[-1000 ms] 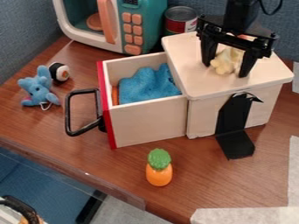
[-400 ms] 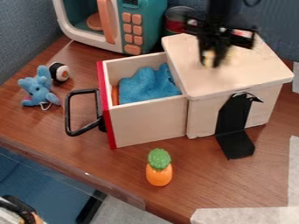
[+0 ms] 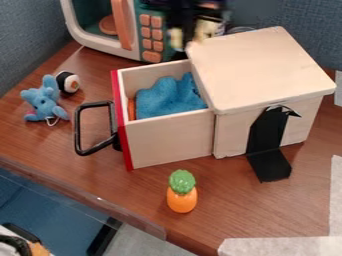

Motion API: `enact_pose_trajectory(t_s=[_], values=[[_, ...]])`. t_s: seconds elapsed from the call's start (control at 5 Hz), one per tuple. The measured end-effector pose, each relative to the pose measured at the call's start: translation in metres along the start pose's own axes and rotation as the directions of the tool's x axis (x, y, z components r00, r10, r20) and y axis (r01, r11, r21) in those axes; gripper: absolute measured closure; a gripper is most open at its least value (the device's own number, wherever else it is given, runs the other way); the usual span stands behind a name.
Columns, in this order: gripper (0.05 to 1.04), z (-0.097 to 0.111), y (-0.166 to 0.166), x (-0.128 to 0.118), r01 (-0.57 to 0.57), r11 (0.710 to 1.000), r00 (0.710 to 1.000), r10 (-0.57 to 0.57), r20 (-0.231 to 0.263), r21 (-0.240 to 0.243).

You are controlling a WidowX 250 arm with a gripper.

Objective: Move the yellow duck near the upper left side of the drawer

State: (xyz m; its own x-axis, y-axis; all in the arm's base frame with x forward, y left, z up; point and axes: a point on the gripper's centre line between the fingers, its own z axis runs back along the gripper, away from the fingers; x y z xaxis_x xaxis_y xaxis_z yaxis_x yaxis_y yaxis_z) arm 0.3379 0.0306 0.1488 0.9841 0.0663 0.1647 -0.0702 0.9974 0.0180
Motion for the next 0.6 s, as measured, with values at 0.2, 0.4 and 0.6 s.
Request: enact_pose_trajectory(t_s=[0.2, 0.4, 0.6], values=[[0.992, -0.002, 0.046, -0.01, -0.078, 0.997, 0.997, 0.078, 0.008, 0.026], [0.992, -0.016, 0.08, -0.016, -0.14, 0.988, 0.99, 0.14, 0.001, 0.061], [0.992, -0.055, 0.107, -0.019, -0.178, 0.976, 0.981, 0.187, -0.057, 0.126]])
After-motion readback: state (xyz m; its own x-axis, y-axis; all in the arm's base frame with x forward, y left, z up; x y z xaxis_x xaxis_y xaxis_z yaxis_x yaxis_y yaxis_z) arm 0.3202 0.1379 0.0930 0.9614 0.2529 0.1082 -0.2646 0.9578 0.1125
